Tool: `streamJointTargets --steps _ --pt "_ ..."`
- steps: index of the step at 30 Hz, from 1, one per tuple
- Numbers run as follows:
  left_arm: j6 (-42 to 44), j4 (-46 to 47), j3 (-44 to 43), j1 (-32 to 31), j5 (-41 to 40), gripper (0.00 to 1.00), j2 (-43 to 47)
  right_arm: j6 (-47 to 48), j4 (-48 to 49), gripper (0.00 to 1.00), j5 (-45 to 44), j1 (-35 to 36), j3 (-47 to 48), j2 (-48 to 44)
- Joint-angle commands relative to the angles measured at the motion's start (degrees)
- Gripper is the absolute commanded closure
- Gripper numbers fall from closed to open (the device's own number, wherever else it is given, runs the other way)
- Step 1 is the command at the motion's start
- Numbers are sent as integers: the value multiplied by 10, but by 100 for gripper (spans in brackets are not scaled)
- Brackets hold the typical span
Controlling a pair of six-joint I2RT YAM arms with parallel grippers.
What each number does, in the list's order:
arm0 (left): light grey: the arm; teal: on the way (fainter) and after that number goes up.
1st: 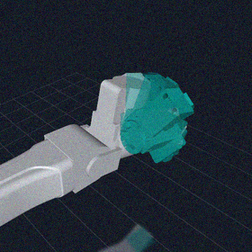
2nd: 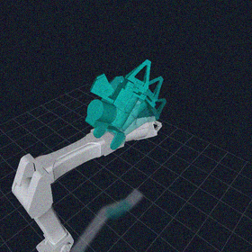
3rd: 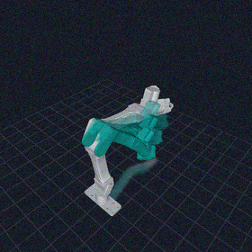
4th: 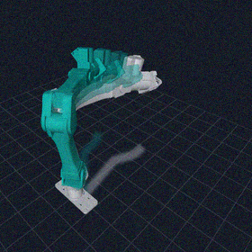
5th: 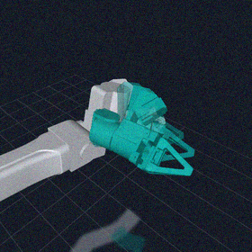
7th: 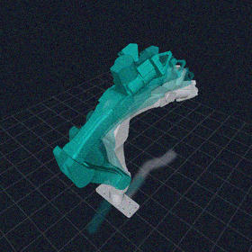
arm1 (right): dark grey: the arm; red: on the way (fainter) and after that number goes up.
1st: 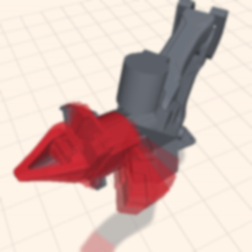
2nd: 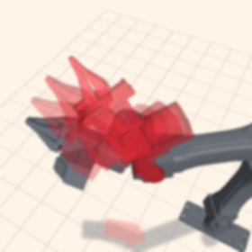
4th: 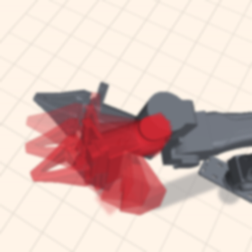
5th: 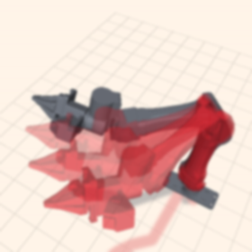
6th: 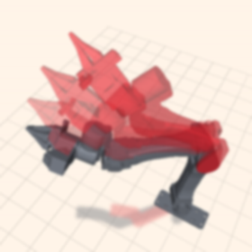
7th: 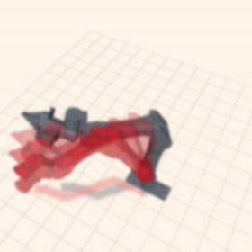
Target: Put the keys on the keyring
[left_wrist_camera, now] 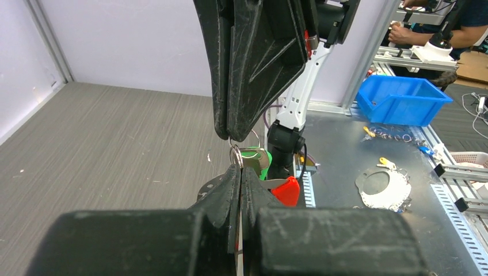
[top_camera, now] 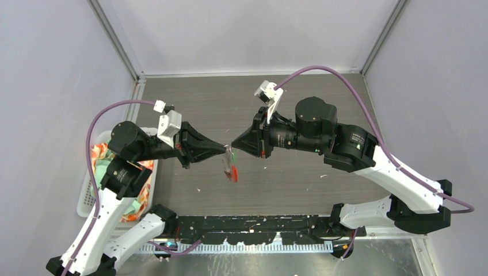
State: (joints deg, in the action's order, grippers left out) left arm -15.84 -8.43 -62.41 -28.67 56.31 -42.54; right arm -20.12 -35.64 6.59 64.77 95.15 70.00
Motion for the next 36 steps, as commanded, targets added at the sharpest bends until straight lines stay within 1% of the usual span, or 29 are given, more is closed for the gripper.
streamJointTargets --steps 1,15,22,31,34,36 --pt "7 46 0 -3 0 100 10 -5 0 84 -10 -1 -2 -14" --pt "4 54 -3 -3 -10 100 15 -1 -30 87 27 -1 -5 0" --pt "1 58 -5 -3 -8 100 12 -1 -39 91 51 -1 7 17" --pt "2 60 -4 -3 0 100 11 -1 -44 92 73 -1 23 36" --pt "4 60 -4 -3 1 100 12 4 -53 90 72 -1 27 34" --pt "6 57 -3 -3 2 100 13 9 -64 79 60 -1 30 27"
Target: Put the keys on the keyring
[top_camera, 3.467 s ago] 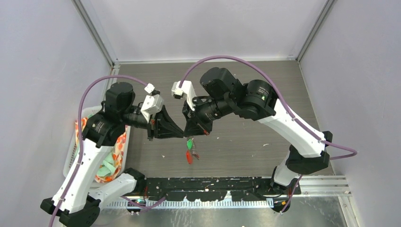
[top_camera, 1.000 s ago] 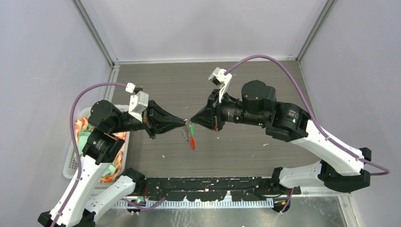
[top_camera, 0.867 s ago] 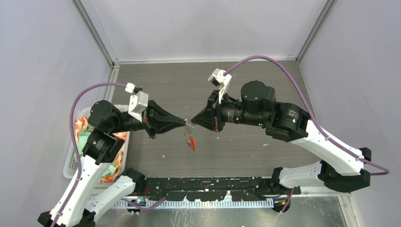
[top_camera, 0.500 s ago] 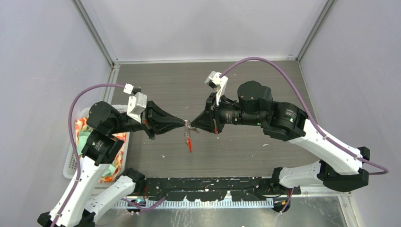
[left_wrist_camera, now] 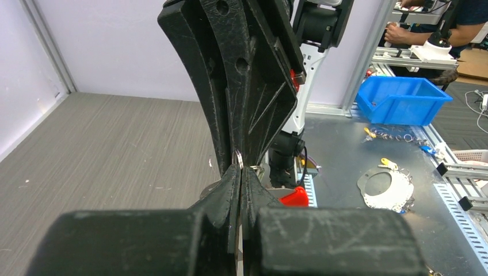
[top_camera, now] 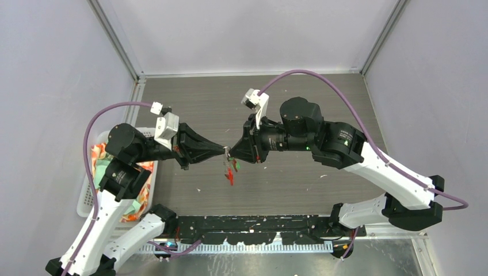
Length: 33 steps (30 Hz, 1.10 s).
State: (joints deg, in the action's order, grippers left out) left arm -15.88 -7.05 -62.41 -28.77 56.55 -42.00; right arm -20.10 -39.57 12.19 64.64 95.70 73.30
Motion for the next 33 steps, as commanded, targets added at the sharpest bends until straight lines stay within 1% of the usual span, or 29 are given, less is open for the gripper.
streamJointTargets --steps 1,2,3,5,8,11,13,15,18,23,30,33 --pt "7 42 -3 -1 0 100 8 15 -31 69 -6 0 26 -11" --pt "8 39 -3 -1 1 100 9 22 -38 60 -22 1 30 -18" --pt "9 38 -3 -1 3 100 10 29 -43 57 -33 0 33 -25" --pt "9 37 -3 -1 7 100 10 47 -48 47 -40 0 37 -46" --pt "3 37 -6 -1 17 100 9 89 -40 43 -14 0 35 -68" --pt "-14 43 -11 -1 43 100 2 141 11 41 35 0 -2 -95" --pt "-30 44 -18 -1 63 100 -3 164 54 41 71 -1 -30 -107" --pt "-39 45 -22 -1 81 100 -7 173 85 41 92 -1 -39 -105" --pt "-52 45 -27 -1 95 100 -9 184 101 44 116 -4 -32 -88" --pt "-54 45 -30 -1 93 100 -6 175 129 49 150 -7 -33 -70" --pt "-59 47 -34 -1 89 100 -4 165 137 55 166 -8 -39 -52" --pt "-59 47 -34 -1 89 100 -3 162 144 59 169 -10 -42 -49"
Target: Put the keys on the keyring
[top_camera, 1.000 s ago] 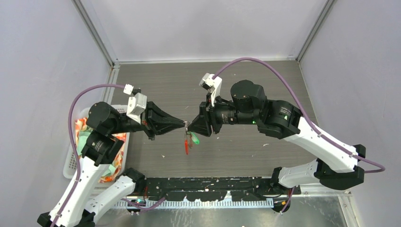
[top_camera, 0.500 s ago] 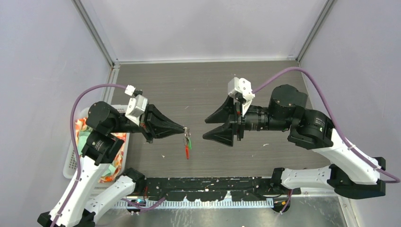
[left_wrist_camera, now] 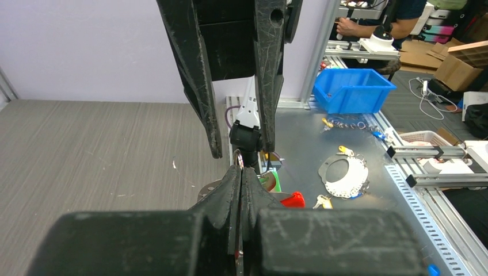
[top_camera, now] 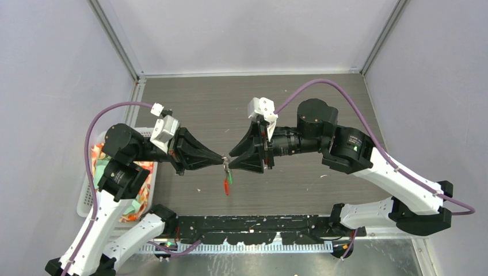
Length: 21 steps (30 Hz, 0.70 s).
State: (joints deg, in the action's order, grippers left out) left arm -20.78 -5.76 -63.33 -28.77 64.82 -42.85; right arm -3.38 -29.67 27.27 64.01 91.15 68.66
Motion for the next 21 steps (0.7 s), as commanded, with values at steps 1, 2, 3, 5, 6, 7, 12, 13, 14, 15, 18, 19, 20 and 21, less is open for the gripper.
streamJointTargets --steps 1,2,3,5,6,7,12,13,14,15,18,19,20,21 --pt "-11 34 -25 -1 7 100 6 -6 47 61 20 -4 3 -1" --pt "-11 34 -25 -1 7 100 6 -8 50 64 19 -4 3 1" --pt "-12 35 -25 -1 7 100 6 -9 52 65 18 -4 3 2" --pt "-13 36 -25 -1 8 100 6 -12 55 66 11 -6 0 4" --pt "-14 37 -25 -1 9 100 6 -12 56 65 7 -7 -1 5" --pt "-15 38 -26 -1 10 100 6 -13 57 65 5 -8 -3 6" --pt "-15 40 -28 -1 9 100 4 -21 68 67 24 -14 -5 9" --pt "-15 40 -28 -1 9 100 4 -22 67 68 27 -14 -5 10" --pt "-15 41 -28 -1 8 100 4 -22 65 69 28 -14 -4 10" --pt "-15 41 -28 -1 7 100 4 -22 64 71 30 -15 -4 12" --pt "-15 42 -28 -1 6 100 4 -23 56 90 36 -16 -2 14" --pt "-15 41 -29 -1 6 100 4 -22 54 97 35 -17 -1 15" --pt "-14 40 -29 -1 6 100 4 -22 52 99 33 -17 -1 14" --pt "-12 39 -27 -1 6 100 4 -23 47 99 31 -18 1 14"
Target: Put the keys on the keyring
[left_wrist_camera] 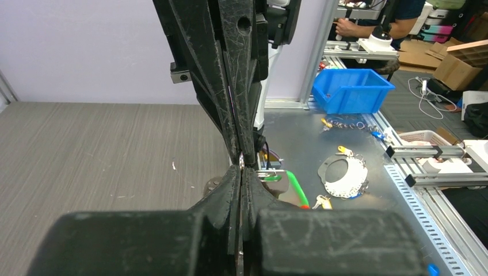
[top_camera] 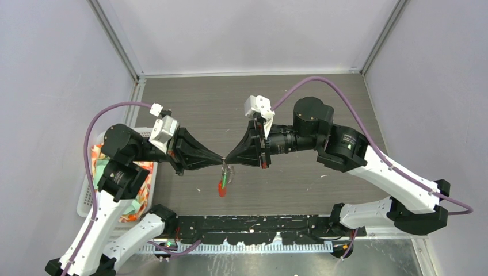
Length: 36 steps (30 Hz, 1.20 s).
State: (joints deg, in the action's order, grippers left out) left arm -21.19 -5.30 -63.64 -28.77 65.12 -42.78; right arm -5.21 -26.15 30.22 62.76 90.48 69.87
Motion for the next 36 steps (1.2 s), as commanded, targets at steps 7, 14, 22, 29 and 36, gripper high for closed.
streamJointTargets --steps 7,14,22,29,36 --pt "160 -136 -20 -1 3 61 2 25 -171 99 -56 -6 115 47" --pt "334 -348 -87 -1 33 51 -57 38 -414 99 -72 0 297 179" --pt "421 -451 -102 -1 43 76 -79 44 -452 99 -87 15 337 213" --pt "431 -465 -104 -2 53 77 -86 48 -481 99 -102 27 372 238" --pt "405 -432 -95 -9 49 67 -84 49 -482 99 -101 37 388 254"
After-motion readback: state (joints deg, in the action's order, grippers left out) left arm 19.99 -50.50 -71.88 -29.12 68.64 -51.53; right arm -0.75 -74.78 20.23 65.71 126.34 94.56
